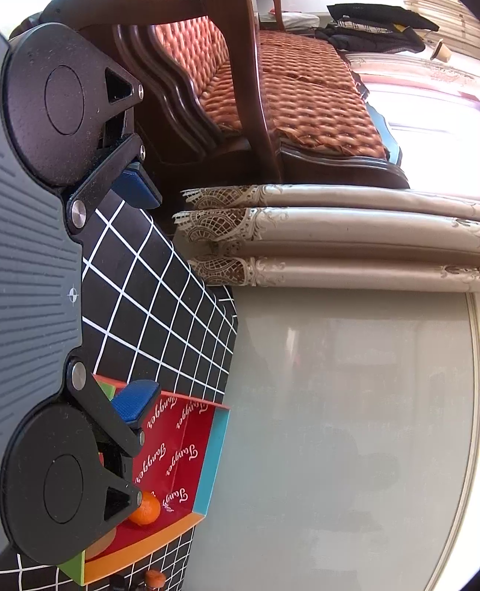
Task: Organize fruits
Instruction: 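Move the right gripper to the dark lychee-like fruit and grasp it, then carry the dark fruit with the right gripper into the red box and release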
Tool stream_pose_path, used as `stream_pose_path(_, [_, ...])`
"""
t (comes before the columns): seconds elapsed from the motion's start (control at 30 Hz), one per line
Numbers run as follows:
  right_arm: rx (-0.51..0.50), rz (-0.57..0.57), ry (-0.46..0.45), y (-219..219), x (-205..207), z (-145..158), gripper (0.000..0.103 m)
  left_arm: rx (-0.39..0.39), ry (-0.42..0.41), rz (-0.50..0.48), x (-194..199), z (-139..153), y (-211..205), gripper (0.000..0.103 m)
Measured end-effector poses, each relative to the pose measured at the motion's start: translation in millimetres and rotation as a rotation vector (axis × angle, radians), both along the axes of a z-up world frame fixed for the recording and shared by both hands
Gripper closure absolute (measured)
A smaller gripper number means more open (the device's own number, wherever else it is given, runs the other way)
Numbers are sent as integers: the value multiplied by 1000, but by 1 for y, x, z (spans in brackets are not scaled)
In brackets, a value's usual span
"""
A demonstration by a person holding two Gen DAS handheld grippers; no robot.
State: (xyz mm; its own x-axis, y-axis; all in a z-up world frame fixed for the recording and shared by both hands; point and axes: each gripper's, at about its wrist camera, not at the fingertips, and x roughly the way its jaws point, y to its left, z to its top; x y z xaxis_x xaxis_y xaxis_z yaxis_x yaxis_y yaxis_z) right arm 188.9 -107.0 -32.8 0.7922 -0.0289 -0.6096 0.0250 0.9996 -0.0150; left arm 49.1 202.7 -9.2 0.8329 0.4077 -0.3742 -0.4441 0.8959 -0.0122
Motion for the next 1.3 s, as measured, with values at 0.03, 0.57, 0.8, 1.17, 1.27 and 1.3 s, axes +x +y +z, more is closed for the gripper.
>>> stream_pose_path(0.03, [1, 12, -3, 0, -1, 0, 43, 1, -1, -3, 0, 0, -1, 5])
stream_pose_path(0.57, [-7, 70, -44, 14, -17, 18, 65, 4, -14, 8, -13, 5, 0, 5])
stream_pose_path(0.8, [-18, 108, -85, 25, -38, 36, 65, 14, -8, 18, -23, 9, 4, 5])
stream_pose_path(1.17, [-4, 183, -141, 63, -59, 54, 65, 29, 11, 80, -40, 11, 29, 5])
stream_pose_path(1.27, [-1, 205, -162, 74, -63, 57, 65, 34, 18, 89, -44, 10, 35, 5])
stream_pose_path(1.3, [0, 214, -169, 77, -64, 58, 65, 34, 23, 91, -44, 10, 37, 5])
